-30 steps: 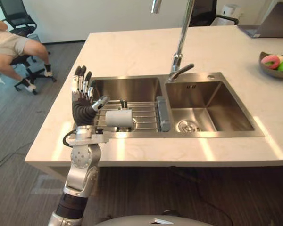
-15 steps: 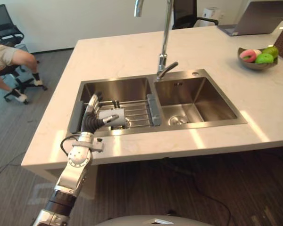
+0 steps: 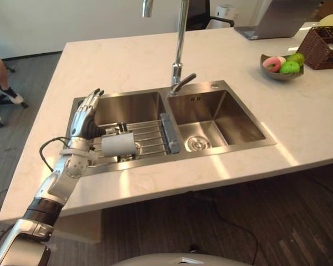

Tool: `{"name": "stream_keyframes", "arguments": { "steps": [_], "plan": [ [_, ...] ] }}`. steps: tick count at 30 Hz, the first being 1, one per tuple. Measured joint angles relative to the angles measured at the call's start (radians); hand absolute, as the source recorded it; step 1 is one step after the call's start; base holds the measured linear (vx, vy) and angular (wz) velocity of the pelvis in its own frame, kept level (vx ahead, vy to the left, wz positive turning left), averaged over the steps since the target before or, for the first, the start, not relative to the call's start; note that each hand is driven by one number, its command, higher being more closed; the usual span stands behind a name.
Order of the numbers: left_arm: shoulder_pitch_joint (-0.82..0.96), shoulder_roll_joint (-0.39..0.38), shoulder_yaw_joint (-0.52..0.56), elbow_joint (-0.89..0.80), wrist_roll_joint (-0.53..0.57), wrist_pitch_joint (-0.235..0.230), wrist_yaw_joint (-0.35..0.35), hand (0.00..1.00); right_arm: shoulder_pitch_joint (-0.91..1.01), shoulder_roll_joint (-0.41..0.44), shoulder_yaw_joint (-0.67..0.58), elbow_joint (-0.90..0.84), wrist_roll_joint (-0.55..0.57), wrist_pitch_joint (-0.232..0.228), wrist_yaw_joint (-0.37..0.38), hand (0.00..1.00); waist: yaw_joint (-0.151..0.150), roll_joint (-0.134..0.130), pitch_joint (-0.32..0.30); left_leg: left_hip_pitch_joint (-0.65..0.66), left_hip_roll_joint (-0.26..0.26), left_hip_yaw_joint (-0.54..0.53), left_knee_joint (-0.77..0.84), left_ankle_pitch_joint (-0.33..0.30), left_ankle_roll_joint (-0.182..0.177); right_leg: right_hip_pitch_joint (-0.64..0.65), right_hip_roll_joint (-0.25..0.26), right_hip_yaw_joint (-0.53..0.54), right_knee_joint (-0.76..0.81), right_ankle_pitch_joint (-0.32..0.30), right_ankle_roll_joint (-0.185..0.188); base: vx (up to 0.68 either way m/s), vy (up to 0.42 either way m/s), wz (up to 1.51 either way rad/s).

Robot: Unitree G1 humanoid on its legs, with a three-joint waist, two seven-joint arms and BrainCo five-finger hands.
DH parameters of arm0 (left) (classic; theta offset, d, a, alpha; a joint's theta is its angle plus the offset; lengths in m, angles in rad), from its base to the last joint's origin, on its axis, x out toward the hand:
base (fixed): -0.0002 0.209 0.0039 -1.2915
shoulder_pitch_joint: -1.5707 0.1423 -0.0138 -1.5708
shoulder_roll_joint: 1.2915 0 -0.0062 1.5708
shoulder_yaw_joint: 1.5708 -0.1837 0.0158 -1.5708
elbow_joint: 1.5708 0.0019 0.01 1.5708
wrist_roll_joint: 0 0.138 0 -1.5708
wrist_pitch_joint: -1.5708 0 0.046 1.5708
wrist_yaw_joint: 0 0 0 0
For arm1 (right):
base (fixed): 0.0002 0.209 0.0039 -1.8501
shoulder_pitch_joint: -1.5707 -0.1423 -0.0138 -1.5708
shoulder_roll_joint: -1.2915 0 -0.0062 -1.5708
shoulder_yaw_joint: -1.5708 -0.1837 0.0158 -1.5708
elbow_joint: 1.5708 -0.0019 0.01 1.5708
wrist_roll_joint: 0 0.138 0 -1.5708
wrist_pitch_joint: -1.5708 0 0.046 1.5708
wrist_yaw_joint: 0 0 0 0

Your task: Walk over to the sink, pick up the cup, carry it to the dishwasher, place the cup inside the dishwasher, then close the dishwasher door

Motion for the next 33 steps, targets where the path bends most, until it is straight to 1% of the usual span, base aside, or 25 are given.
{"name": "stream_keyframes", "arguments": {
  "steps": [1, 2, 3, 4, 6, 7, 8, 9, 10, 11, 13, 15, 19, 24, 28, 31, 33],
  "plan": [
    [0.000, 0.001, -0.010, 0.010, 0.004, -0.001, -0.005, 0.00, 0.000, 0.000, 0.000, 0.000, 0.003, 0.007, 0.000, 0.00, 0.001, 0.000, 0.000, 0.000, 0.000, 0.000, 0.001, 0.000, 0.001, 0.000, 0.000, -0.002, 0.000, 0.001, 0.000, -0.10, 0.000, -0.02],
    [0.001, 0.003, -0.038, 0.025, 0.012, -0.004, -0.032, 0.00, 0.000, -0.001, 0.001, -0.001, 0.007, 0.022, -0.003, 0.00, 0.003, -0.001, 0.000, 0.000, 0.000, 0.000, 0.002, -0.001, 0.001, -0.001, -0.001, -0.003, 0.000, 0.002, -0.001, -0.12, -0.008, 0.00],
    [0.001, 0.003, -0.069, 0.034, 0.027, -0.009, -0.075, 0.00, 0.000, -0.001, 0.003, -0.002, 0.015, 0.037, -0.013, 0.00, 0.005, -0.001, 0.000, -0.001, 0.000, 0.000, 0.002, -0.001, 0.001, -0.003, -0.001, -0.005, 0.000, 0.003, -0.001, -0.13, -0.011, 0.01],
    [0.001, 0.003, -0.086, 0.038, 0.030, -0.012, -0.095, 0.00, 0.000, -0.002, 0.005, -0.002, 0.015, 0.040, -0.016, 0.00, 0.005, -0.001, 0.000, -0.001, 0.000, 0.000, 0.001, -0.001, 0.001, -0.004, -0.001, -0.006, -0.001, 0.001, -0.003, -0.10, -0.016, 0.02],
    [0.001, 0.005, -0.150, 0.057, 0.030, -0.024, -0.208, 0.00, -0.002, -0.003, 0.027, -0.010, 0.041, 0.043, -0.042, 0.00, 0.001, 0.006, -0.001, -0.003, 0.000, 0.000, -0.001, -0.001, 0.004, -0.008, 0.000, -0.006, -0.005, -0.001, -0.005, -0.09, -0.020, -0.01],
    [0.001, 0.005, -0.164, 0.058, 0.030, -0.024, -0.235, 0.00, -0.002, -0.004, 0.031, -0.012, 0.046, 0.043, -0.044, 0.00, -0.001, 0.009, -0.003, -0.006, 0.001, 0.001, -0.001, -0.001, 0.002, -0.012, 0.000, -0.005, -0.006, -0.001, -0.005, -0.07, -0.017, -0.03],
    [0.001, 0.005, -0.189, 0.061, 0.030, -0.021, -0.287, 0.00, -0.001, -0.006, 0.047, -0.020, 0.051, 0.042, -0.047, 0.00, -0.005, 0.013, -0.006, -0.012, 0.001, 0.001, -0.001, -0.001, 0.000, -0.019, 0.000, -0.005, -0.006, 0.000, -0.006, -0.04, -0.012, -0.02],
    [0.001, 0.005, -0.199, 0.064, 0.030, -0.016, -0.313, 0.00, -0.001, -0.006, 0.053, -0.023, 0.051, 0.043, -0.051, 0.00, -0.008, 0.015, -0.007, -0.014, 0.001, 0.001, -0.001, -0.001, 0.000, -0.021, 0.001, -0.005, -0.006, 0.000, -0.006, -0.03, -0.015, -0.03],
    [-0.002, 0.006, -0.210, 0.070, 0.028, 0.008, -0.354, 0.00, 0.002, -0.006, 0.065, -0.031, 0.052, 0.042, -0.063, 0.00, -0.013, 0.019, -0.010, -0.016, 0.003, 0.002, -0.001, 0.000, -0.001, -0.025, 0.003, -0.003, -0.005, 0.001, -0.006, -0.01, -0.012, -0.03],
    [-0.009, 0.010, -0.210, 0.071, 0.029, 0.019, -0.364, 0.00, 0.003, -0.007, 0.069, -0.031, 0.052, 0.041, -0.066, 0.00, -0.013, 0.019, -0.010, -0.016, 0.003, 0.002, -0.001, 0.001, -0.001, -0.026, 0.003, -0.002, -0.003, 0.001, -0.006, -0.01, -0.012, -0.04],
    [-0.027, 0.043, -0.222, 0.072, 0.030, 0.043, -0.397, 0.00, 0.001, -0.009, 0.083, -0.037, 0.052, 0.041, -0.077, 0.00, -0.016, 0.019, -0.010, -0.016, 0.004, 0.002, -0.002, 0.006, -0.004, -0.027, 0.004, -0.001, 0.000, 0.003, -0.003, 0.00, -0.005, -0.02],
    [-0.030, 0.055, -0.222, 0.075, 0.031, 0.060, -0.399, 0.00, 0.001, -0.010, 0.090, -0.037, 0.052, 0.041, -0.078, 0.00, -0.019, 0.017, -0.011, -0.016, 0.004, 0.002, -0.002, 0.006, -0.004, -0.027, 0.004, -0.001, 0.000, 0.008, 0.004, 0.00, 0.000, 0.00],
    [-0.037, 0.072, -0.222, 0.088, 0.051, 0.063, -0.383, 0.00, 0.001, -0.011, 0.090, -0.037, 0.052, 0.041, -0.078, 0.00, -0.023, 0.013, -0.011, -0.016, 0.004, 0.002, -0.002, 0.005, -0.004, -0.027, 0.003, -0.003, 0.000, 0.009, 0.004, 0.00, 0.000, 0.00],
    [-0.041, 0.071, -0.220, 0.112, 0.067, 0.081, -0.302, 0.00, 0.001, -0.011, 0.095, -0.036, 0.053, 0.041, -0.078, 0.00, -0.027, 0.011, -0.012, -0.015, 0.004, 0.002, -0.001, 0.005, -0.004, -0.026, 0.003, -0.004, 0.000, 0.010, 0.005, -0.02, -0.004, 0.00],
    [-0.041, 0.055, -0.221, 0.112, 0.067, 0.094, -0.250, 0.00, 0.001, 0.002, 0.138, -0.036, 0.054, 0.028, -0.088, 0.00, -0.030, 0.006, -0.015, -0.016, 0.004, 0.000, -0.001, 0.006, -0.004, -0.027, 0.003, -0.006, -0.001, 0.010, 0.005, -0.04, -0.007, 0.01],
    [-0.041, 0.027, -0.221, 0.111, 0.067, 0.094, -0.188, 0.00, 0.002, 0.032, 0.168, -0.032, 0.083, 0.005, -0.132, 0.00, -0.029, 0.004, -0.016, -0.018, 0.003, 0.000, -0.002, 0.006, -0.004, -0.029, 0.002, -0.008, -0.001, 0.010, 0.006, 0.00, 0.000, 0.00],
    [-0.041, 0.019, -0.221, 0.111, 0.068, 0.093, -0.166, 0.00, 0.001, 0.044, 0.180, -0.030, 0.088, -0.008, -0.152, 0.00, -0.029, 0.004, -0.016, -0.019, 0.003, -0.001, -0.003, 0.006, -0.004, -0.030, 0.002, -0.009, -0.001, 0.010, 0.006, 0.00, 0.000, 0.00]
  ]
}}
